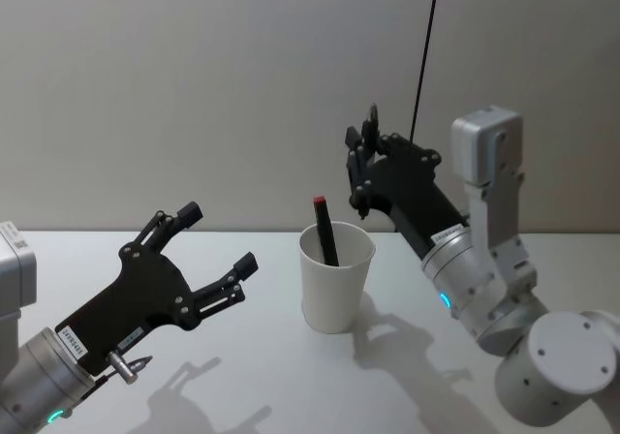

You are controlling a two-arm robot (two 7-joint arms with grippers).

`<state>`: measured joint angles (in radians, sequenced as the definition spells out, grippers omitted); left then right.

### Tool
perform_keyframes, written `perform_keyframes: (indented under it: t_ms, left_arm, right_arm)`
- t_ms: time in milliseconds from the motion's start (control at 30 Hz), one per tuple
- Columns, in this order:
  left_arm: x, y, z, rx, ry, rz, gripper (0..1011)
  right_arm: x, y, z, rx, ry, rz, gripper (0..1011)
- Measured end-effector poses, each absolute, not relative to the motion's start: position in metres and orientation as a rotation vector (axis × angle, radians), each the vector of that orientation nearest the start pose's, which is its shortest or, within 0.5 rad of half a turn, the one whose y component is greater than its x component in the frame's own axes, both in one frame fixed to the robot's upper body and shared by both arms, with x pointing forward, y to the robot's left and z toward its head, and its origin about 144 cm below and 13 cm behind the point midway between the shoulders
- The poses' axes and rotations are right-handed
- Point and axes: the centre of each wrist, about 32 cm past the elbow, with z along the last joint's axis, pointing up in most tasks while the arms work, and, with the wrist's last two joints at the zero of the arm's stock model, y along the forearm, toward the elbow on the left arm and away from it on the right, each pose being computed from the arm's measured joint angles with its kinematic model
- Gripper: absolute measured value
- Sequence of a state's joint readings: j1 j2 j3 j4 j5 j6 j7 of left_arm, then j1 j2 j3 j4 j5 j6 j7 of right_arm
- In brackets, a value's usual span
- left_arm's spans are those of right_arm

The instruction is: Place the pen into the pen holder.

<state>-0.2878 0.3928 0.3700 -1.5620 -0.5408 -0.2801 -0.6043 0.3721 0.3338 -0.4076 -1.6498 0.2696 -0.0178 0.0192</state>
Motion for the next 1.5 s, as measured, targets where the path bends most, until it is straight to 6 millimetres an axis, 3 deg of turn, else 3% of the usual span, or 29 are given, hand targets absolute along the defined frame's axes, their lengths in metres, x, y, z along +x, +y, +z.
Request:
perform_keyframes:
  t_ms: [633,1333,1500]
  left_arm:
    - [0.516,0.234,1.220,-0.311,-0.279,0.624,1003]
    - [0.516,0.234,1.220,-0.312,-0.279,0.624,1003]
    - [0.516,0.234,1.220,-0.311,-0.280,0.624,1003]
  right_arm:
    - [0.532,-0.172,1.253,0.104,-0.382,-1.129,153]
    - [0.542,-0.166,1.230,0.038,-0.291,-1.154,153]
    - [0.543,-0.166,1.228,0.032,-0.279,-1.157,255]
